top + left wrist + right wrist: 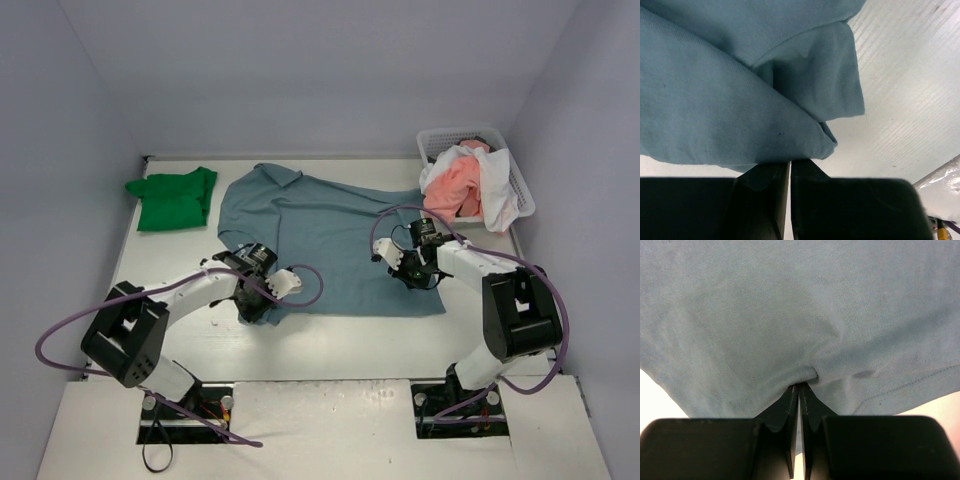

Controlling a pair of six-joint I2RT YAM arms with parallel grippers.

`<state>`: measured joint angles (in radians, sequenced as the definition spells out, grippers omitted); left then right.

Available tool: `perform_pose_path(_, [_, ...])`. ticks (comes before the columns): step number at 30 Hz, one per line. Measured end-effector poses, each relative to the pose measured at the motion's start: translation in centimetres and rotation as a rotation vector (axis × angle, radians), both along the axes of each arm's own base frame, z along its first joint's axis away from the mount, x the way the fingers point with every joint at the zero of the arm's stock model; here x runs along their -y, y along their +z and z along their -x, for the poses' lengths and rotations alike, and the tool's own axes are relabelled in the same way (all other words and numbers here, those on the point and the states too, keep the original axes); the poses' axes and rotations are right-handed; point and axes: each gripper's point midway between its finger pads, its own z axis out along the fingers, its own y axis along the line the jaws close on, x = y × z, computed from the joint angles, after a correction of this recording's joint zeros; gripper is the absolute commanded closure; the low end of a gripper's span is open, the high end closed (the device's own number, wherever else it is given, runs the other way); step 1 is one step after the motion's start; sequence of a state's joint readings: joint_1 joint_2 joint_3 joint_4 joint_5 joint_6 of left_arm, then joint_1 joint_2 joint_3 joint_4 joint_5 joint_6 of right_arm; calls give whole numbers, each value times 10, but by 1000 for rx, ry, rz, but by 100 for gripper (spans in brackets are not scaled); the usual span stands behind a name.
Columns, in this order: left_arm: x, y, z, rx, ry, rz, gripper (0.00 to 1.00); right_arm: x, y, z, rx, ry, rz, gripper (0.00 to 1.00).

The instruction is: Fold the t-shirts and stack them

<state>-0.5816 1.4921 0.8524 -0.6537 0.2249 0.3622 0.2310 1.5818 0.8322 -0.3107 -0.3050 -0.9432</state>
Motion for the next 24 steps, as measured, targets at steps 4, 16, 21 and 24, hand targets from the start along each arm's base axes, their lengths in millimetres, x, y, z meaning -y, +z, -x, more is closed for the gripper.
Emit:
perform_pose_path(4, [5,7,5,-27,-12,29,100,0,0,0,0,0,-1,98])
perform_pose_path(16, [79,151,18,-94,-230,479,100,-7,0,0,-22,5,-34,98])
perform_pose_path(21, [91,170,45,-222,-257,600,100,-8,0,1,-25,4,-40,98])
perform_pose_path(24, [92,166,50,-270,-255,604,100,-8,0,1,-25,4,-41,98])
